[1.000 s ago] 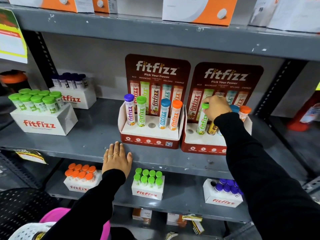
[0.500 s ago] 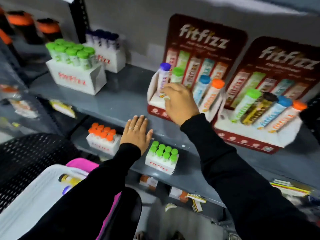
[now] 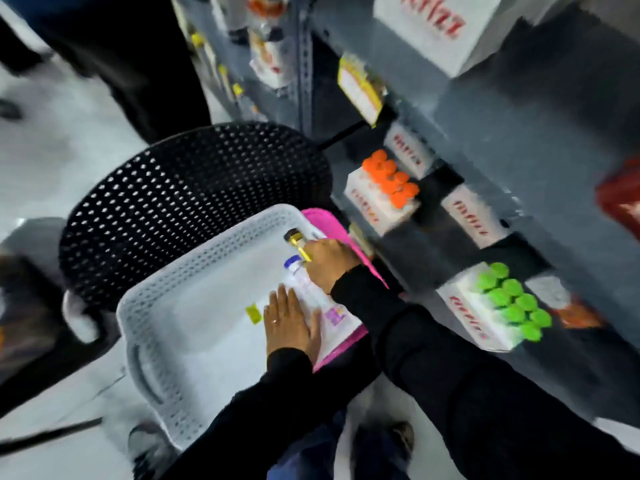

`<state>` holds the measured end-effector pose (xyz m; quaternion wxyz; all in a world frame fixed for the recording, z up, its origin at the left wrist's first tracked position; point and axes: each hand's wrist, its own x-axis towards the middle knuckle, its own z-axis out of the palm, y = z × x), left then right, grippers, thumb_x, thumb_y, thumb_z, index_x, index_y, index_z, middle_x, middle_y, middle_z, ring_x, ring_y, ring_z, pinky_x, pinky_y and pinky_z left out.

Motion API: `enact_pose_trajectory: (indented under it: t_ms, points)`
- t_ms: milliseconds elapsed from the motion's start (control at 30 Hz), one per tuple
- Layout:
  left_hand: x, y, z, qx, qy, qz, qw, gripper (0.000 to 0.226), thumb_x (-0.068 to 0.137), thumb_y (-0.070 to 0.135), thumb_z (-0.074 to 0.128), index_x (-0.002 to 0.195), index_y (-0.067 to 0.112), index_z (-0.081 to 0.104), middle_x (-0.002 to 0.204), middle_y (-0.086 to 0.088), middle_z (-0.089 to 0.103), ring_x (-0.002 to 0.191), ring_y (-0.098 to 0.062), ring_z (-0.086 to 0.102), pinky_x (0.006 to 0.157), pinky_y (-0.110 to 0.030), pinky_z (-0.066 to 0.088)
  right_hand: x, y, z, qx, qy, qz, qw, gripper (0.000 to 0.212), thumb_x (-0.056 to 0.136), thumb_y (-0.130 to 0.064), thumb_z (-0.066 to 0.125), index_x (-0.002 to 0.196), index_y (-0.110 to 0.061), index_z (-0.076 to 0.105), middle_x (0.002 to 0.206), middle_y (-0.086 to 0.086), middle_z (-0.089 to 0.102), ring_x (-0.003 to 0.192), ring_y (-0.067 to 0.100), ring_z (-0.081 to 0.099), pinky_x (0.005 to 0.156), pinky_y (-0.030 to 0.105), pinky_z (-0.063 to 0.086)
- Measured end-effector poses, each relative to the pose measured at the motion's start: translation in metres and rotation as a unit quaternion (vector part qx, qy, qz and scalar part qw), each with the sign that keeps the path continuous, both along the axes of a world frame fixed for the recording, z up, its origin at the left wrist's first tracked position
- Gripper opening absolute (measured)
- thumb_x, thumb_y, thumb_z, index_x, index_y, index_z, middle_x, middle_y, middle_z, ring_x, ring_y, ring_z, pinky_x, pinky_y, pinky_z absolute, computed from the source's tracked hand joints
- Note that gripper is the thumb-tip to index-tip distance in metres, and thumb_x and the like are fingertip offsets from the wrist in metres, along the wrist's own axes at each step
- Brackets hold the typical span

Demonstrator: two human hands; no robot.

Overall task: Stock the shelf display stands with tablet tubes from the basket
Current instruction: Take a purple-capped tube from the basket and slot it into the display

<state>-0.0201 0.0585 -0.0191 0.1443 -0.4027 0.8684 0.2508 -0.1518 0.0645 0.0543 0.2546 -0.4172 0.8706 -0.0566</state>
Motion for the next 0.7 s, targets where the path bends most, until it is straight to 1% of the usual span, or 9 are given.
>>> enact_pose_trajectory:
  t_ms: [100,200,267,333,400,433,533,600,700]
  points:
    - [0.004,-0.013,-0.021,-0.010,-0.034,0.007,0.999,0.069,0.095,0.046,0.025,0.145,0.004,0.001,0.156,-0.013,-0.004,0.144,-0.027,-0.005,0.117,-0.040,-0.002,0.009,-0.023,-0.031,0.051,0.021,0.024,0.998,0.034,0.095,-0.021,0.048,0.129,-0.016,0.051,0.141,0.013,0.044,0.128,0.033,0.044,0.101,0.042,0.042]
    - [0.017,-0.017,-0.036,-0.043,-0.058,-0.017,0.997,0.081,0.085,0.059,0.005,0.143,0.004,-0.012,0.154,-0.012,-0.017,0.141,-0.027,-0.017,0.112,-0.038,-0.018,0.018,-0.032,-0.049,0.101,0.042,0.047,0.993,0.030,0.098,-0.024,0.046,0.126,-0.014,0.052,0.145,0.017,0.031,0.126,0.037,0.039,0.097,0.046,0.042]
    - [0.022,-0.015,-0.040,-0.045,-0.039,-0.031,0.998,0.086,0.073,0.064,-0.010,0.135,0.007,-0.025,0.146,-0.008,-0.030,0.134,-0.022,-0.030,0.102,-0.033,-0.031,0.022,-0.032,-0.054,0.088,0.079,0.059,0.991,0.028,0.097,-0.019,0.048,0.123,-0.010,0.053,0.138,0.020,0.038,0.117,0.037,0.046,0.085,0.044,0.047]
    - [0.022,-0.014,-0.040,-0.036,-0.034,-0.035,0.998,0.087,0.066,0.069,-0.022,0.129,0.008,-0.030,0.139,-0.007,-0.036,0.128,-0.019,-0.035,0.096,-0.030,-0.036,0.025,-0.028,-0.056,0.061,0.117,0.065,0.989,0.026,0.096,-0.016,0.049,0.120,-0.007,0.052,0.129,0.020,0.044,0.107,0.035,0.051,0.072,0.039,0.047]
    - [0.022,-0.013,-0.041,-0.037,-0.041,-0.040,0.998,0.094,0.058,0.070,-0.035,0.129,0.008,-0.030,0.138,-0.007,-0.036,0.127,-0.019,-0.036,0.094,-0.028,-0.038,0.024,-0.023,-0.053,0.034,0.131,0.060,0.989,0.024,0.095,-0.010,0.045,0.119,-0.007,0.050,0.124,0.019,0.048,0.105,0.034,0.052,0.067,0.038,0.046]
    - [0.022,-0.013,-0.042,-0.041,-0.047,-0.042,0.997,0.096,0.055,0.069,-0.038,0.129,0.008,-0.029,0.138,-0.007,-0.036,0.128,-0.019,-0.035,0.094,-0.028,-0.039,0.023,-0.019,-0.050,0.018,0.133,0.058,0.989,0.026,0.095,-0.009,0.043,0.120,-0.008,0.048,0.124,0.018,0.049,0.106,0.035,0.052,0.069,0.039,0.047]
    - [0.022,-0.013,-0.042,-0.040,-0.055,-0.044,0.997,0.095,0.058,0.070,-0.035,0.129,0.008,-0.029,0.138,-0.007,-0.036,0.128,-0.018,-0.035,0.093,-0.028,-0.040,0.018,-0.011,-0.031,-0.014,0.127,0.054,0.990,0.032,0.094,-0.008,0.044,0.126,-0.008,0.044,0.122,0.017,0.057,0.108,0.035,0.056,0.076,0.039,0.051]
    - [0.021,-0.013,-0.041,-0.038,-0.057,-0.041,0.997,0.088,0.068,0.071,-0.020,0.129,0.008,-0.029,0.139,-0.007,-0.036,0.129,-0.018,-0.035,0.094,-0.028,-0.039,0.012,-0.005,-0.018,-0.014,0.109,0.039,0.993,0.034,0.093,-0.007,0.044,0.128,-0.008,0.042,0.117,0.016,0.061,0.105,0.035,0.061,0.072,0.039,0.051]
    - [0.019,-0.013,-0.037,-0.035,-0.067,-0.037,0.996,0.081,0.087,0.062,0.006,0.138,0.005,-0.023,0.149,-0.009,-0.030,0.136,-0.022,-0.030,0.107,-0.034,-0.028,0.006,0.003,0.004,-0.002,0.059,0.003,0.998,0.031,0.091,-0.007,0.049,0.121,-0.005,0.043,0.109,0.018,0.066,0.096,0.038,0.066,0.063,0.035,0.045]
